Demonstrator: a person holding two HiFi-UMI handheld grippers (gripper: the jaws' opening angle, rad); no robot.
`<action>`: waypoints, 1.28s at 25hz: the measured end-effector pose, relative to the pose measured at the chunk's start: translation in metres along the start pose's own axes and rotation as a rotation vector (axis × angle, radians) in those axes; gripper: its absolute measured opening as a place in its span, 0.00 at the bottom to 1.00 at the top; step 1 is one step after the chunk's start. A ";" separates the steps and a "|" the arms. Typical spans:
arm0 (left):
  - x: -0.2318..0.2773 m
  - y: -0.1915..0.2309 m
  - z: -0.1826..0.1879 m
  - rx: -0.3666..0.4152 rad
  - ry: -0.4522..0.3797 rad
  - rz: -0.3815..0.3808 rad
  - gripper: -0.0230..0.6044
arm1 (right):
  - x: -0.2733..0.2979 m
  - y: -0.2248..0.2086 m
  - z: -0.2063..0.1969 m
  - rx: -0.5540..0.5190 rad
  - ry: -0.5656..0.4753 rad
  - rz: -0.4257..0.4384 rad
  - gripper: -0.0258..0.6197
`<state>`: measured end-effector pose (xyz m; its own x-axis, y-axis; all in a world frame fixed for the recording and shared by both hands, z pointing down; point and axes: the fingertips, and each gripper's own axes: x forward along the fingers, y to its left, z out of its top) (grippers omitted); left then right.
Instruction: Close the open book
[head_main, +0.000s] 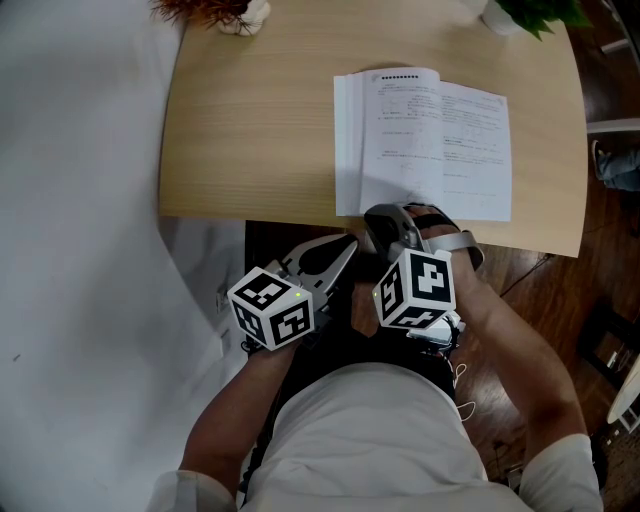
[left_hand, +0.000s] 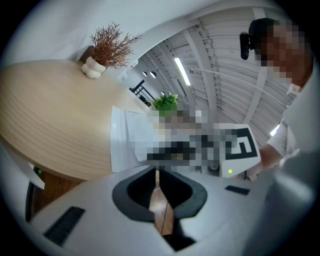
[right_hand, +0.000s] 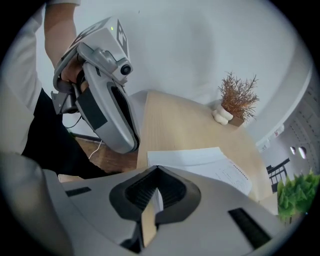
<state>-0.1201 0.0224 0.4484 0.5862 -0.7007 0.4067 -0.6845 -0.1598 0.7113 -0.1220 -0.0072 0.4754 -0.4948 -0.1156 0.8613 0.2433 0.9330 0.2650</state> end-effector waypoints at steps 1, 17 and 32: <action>0.000 0.000 0.000 0.000 0.000 -0.001 0.03 | -0.001 -0.001 0.001 0.015 -0.008 -0.004 0.04; 0.005 -0.003 -0.002 -0.001 0.012 -0.007 0.03 | -0.015 -0.011 -0.009 -0.011 -0.012 -0.132 0.04; 0.004 0.000 -0.004 -0.010 0.011 -0.006 0.03 | 0.005 -0.002 -0.016 -0.117 0.073 -0.093 0.12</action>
<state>-0.1155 0.0226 0.4523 0.5949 -0.6923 0.4085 -0.6767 -0.1571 0.7193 -0.1115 -0.0149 0.4864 -0.4592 -0.2281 0.8586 0.2965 0.8717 0.3901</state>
